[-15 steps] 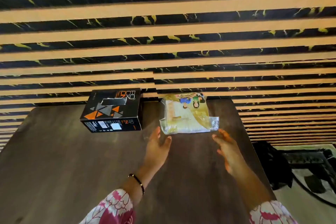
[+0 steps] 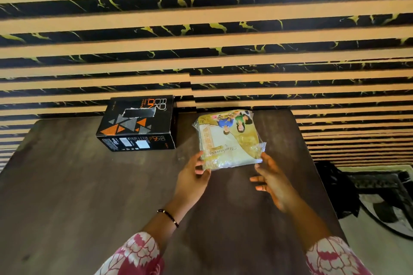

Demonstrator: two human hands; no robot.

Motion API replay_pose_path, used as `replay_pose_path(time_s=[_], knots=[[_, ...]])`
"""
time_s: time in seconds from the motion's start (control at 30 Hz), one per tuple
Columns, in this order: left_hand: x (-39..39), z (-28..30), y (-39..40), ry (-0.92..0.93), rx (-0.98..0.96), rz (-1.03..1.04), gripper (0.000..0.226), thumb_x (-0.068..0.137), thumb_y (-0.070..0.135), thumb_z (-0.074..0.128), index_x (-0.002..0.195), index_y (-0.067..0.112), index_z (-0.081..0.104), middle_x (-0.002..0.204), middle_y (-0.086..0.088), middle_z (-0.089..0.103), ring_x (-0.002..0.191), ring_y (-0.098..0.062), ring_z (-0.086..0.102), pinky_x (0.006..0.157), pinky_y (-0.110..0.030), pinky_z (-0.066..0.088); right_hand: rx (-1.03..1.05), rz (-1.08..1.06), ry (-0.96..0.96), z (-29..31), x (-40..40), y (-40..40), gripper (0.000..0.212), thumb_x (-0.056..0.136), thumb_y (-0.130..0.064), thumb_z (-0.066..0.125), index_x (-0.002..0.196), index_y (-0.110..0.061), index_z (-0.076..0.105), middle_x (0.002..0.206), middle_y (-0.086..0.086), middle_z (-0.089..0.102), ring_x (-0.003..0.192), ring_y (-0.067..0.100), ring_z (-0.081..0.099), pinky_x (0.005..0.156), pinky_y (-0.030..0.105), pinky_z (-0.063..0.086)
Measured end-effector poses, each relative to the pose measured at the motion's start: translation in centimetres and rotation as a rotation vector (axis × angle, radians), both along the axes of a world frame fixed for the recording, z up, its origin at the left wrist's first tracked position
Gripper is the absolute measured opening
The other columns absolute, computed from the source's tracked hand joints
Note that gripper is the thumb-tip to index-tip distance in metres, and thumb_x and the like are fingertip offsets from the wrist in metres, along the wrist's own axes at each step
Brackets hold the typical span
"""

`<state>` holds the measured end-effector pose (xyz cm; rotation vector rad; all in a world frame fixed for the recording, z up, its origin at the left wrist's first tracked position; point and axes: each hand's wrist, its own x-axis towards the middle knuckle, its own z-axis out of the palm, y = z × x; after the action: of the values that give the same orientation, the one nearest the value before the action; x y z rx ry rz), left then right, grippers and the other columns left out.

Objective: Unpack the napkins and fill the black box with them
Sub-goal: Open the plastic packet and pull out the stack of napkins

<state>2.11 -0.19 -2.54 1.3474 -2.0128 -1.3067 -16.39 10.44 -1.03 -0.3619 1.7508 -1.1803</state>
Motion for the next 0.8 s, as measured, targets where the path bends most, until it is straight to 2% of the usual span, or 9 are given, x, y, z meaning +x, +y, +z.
replay_pose_path(time_s=[0.17, 0.27, 0.37, 0.53, 0.63, 0.7, 0.73, 0.8], knots=[[4.9, 0.0, 4.6, -0.128, -0.167, -0.144, 0.051, 0.088, 0.023, 0.056, 0.136, 0.024, 0.038, 0.119, 0.000, 0.059, 0.097, -0.008, 0.058, 0.083, -0.020, 0.047, 0.001, 0.011, -0.035, -0.4, 3.4, 5.3, 0.049, 0.094, -0.020, 0.048, 0.139, -0.032, 0.033, 0.124, 0.000, 0.051, 0.086, 0.021, 0.063, 0.068, 0.033, 0.050], [8.0, -0.1, 7.6, -0.204, -0.289, -0.262, 0.048, 0.089, 0.028, 0.052, 0.135, 0.026, 0.039, 0.118, 0.000, 0.057, 0.095, -0.008, 0.056, 0.076, -0.016, 0.043, 0.009, 0.014, -0.048, -0.6, 5.8, 8.3, 0.046, 0.093, -0.020, 0.049, 0.136, -0.032, 0.037, 0.125, 0.000, 0.053, 0.087, 0.022, 0.065, 0.067, 0.032, 0.050], [11.0, 0.2, 10.1, -0.235, -0.319, -0.329, 0.043, 0.090, 0.037, 0.042, 0.131, 0.027, 0.042, 0.110, 0.000, 0.058, 0.084, -0.007, 0.053, 0.066, -0.010, 0.038, 0.018, 0.017, -0.073, -0.3, 7.7, 11.1, 0.040, 0.093, -0.017, 0.049, 0.132, -0.028, 0.041, 0.120, 0.001, 0.056, 0.088, 0.024, 0.065, 0.067, 0.033, 0.050], [14.8, -0.4, 12.1, -0.191, -0.369, -0.411, 0.036, 0.089, 0.044, 0.036, 0.118, 0.028, 0.048, 0.104, 0.000, 0.061, 0.087, -0.013, 0.058, 0.074, -0.019, 0.043, 0.034, 0.114, -0.036, 0.6, 8.9, 14.6, 0.027, 0.093, -0.018, 0.048, 0.119, -0.026, 0.051, 0.121, 0.003, 0.058, 0.088, 0.022, 0.067, 0.068, 0.031, 0.048], [15.9, 0.2, 12.9, -0.213, -0.401, -0.405, 0.038, 0.090, 0.046, 0.033, 0.120, 0.030, 0.048, 0.107, 0.003, 0.057, 0.087, -0.012, 0.059, 0.073, -0.022, 0.047, 0.038, 0.076, 0.121, 1.5, 9.3, 15.0, 0.023, 0.091, -0.014, 0.052, 0.113, -0.024, 0.053, 0.120, 0.008, 0.061, 0.084, 0.019, 0.065, 0.066, 0.029, 0.048], [15.7, 0.9, 13.0, -0.224, -0.445, -0.372, 0.038, 0.089, 0.048, 0.034, 0.122, 0.031, 0.044, 0.114, 0.004, 0.054, 0.091, -0.012, 0.059, 0.072, -0.025, 0.051, 0.034, 0.031, 0.334, 2.2, 9.4, 14.7, 0.034, 0.089, -0.018, 0.056, 0.122, -0.021, 0.050, 0.126, 0.008, 0.059, 0.094, 0.021, 0.063, 0.080, 0.034, 0.052], [15.4, 1.3, 12.9, -0.229, -0.473, -0.353, 0.040, 0.088, 0.047, 0.035, 0.124, 0.031, 0.041, 0.119, 0.003, 0.052, 0.095, -0.014, 0.059, 0.073, -0.026, 0.052, 0.027, 0.036, 0.429, 2.8, 9.6, 14.3, 0.039, 0.089, -0.020, 0.056, 0.127, -0.020, 0.047, 0.129, 0.005, 0.056, 0.102, 0.021, 0.061, 0.088, 0.034, 0.049], [13.9, 2.0, 12.4, -0.251, -0.520, -0.341, 0.051, 0.085, 0.047, 0.040, 0.131, 0.026, 0.036, 0.132, 0.000, 0.047, 0.110, -0.019, 0.053, 0.087, -0.030, 0.049, 0.001, 0.118, 0.533, 3.6, 10.2, 13.1, 0.044, 0.090, -0.024, 0.054, 0.132, -0.022, 0.043, 0.127, -0.001, 0.052, 0.108, 0.020, 0.057, 0.088, 0.029, 0.044]])
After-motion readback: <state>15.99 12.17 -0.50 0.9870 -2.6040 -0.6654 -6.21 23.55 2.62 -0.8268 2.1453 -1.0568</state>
